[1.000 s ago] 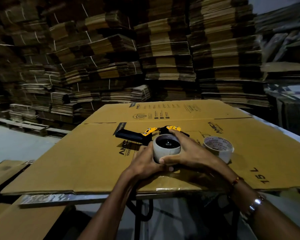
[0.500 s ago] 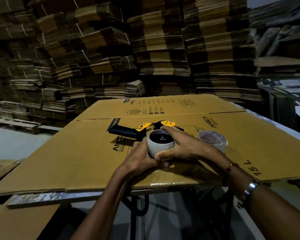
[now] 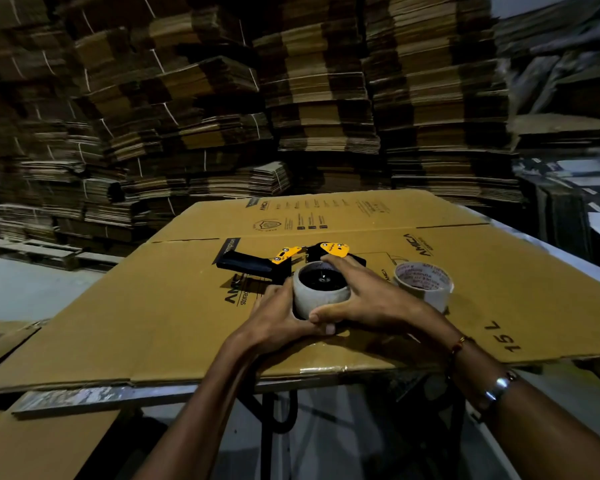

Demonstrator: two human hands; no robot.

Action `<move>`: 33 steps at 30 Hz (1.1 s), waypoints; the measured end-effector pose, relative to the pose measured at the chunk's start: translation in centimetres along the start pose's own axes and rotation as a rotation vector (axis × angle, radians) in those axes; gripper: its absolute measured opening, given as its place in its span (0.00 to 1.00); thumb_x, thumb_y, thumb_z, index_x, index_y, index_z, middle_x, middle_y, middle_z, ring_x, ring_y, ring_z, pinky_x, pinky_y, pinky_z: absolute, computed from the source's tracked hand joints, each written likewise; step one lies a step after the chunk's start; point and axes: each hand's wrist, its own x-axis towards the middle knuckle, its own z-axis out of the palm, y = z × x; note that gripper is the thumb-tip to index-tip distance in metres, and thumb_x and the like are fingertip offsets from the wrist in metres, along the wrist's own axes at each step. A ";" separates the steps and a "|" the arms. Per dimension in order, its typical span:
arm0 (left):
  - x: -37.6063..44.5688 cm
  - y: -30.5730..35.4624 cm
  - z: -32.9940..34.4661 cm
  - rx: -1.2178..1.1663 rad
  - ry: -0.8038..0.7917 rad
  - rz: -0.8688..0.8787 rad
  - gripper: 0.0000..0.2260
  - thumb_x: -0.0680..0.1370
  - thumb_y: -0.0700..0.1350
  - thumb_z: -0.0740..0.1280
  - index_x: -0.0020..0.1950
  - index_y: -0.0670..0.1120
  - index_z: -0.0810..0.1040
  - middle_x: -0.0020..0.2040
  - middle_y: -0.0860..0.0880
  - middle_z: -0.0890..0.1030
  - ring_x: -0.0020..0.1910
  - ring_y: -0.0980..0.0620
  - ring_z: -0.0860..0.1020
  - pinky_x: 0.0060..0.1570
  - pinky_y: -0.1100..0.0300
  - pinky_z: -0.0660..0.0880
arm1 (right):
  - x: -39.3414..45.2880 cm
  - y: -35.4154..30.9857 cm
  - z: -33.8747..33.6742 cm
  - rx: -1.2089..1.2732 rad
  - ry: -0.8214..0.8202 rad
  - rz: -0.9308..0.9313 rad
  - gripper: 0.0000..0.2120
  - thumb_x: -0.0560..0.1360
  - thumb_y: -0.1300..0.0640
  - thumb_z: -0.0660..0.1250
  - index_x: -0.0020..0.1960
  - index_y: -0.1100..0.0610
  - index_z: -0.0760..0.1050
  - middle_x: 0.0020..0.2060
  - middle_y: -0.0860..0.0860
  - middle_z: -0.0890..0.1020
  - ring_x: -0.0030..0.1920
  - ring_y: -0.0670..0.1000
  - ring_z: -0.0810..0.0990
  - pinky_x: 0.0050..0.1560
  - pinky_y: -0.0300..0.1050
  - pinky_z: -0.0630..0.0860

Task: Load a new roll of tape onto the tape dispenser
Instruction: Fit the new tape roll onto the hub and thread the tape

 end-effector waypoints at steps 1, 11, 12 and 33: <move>-0.1 0.1 0.0 0.005 0.012 0.002 0.51 0.55 0.75 0.76 0.74 0.62 0.62 0.66 0.54 0.74 0.67 0.51 0.72 0.65 0.47 0.74 | 0.0 0.0 -0.1 0.001 -0.003 0.001 0.50 0.66 0.39 0.77 0.79 0.47 0.54 0.73 0.46 0.64 0.70 0.49 0.67 0.70 0.51 0.70; -1.8 2.0 -0.5 0.105 0.020 0.038 0.50 0.60 0.71 0.72 0.77 0.56 0.59 0.69 0.54 0.71 0.65 0.52 0.67 0.65 0.48 0.71 | -0.3 0.0 0.8 -0.036 0.069 -0.025 0.49 0.67 0.42 0.77 0.79 0.46 0.52 0.73 0.46 0.63 0.71 0.48 0.65 0.66 0.41 0.65; -1.9 2.1 -0.5 0.115 0.019 0.037 0.49 0.61 0.70 0.73 0.77 0.55 0.59 0.69 0.54 0.71 0.65 0.52 0.67 0.65 0.49 0.71 | -0.3 0.0 0.9 -0.040 0.073 -0.024 0.49 0.67 0.42 0.77 0.79 0.47 0.52 0.73 0.46 0.63 0.71 0.48 0.65 0.66 0.42 0.65; -2.1 2.6 -0.6 0.115 0.008 -0.020 0.48 0.61 0.74 0.69 0.76 0.57 0.58 0.66 0.53 0.72 0.64 0.51 0.66 0.65 0.47 0.72 | 0.3 0.4 0.1 -0.061 0.024 -0.035 0.48 0.67 0.35 0.75 0.78 0.48 0.56 0.72 0.46 0.66 0.69 0.48 0.68 0.68 0.47 0.70</move>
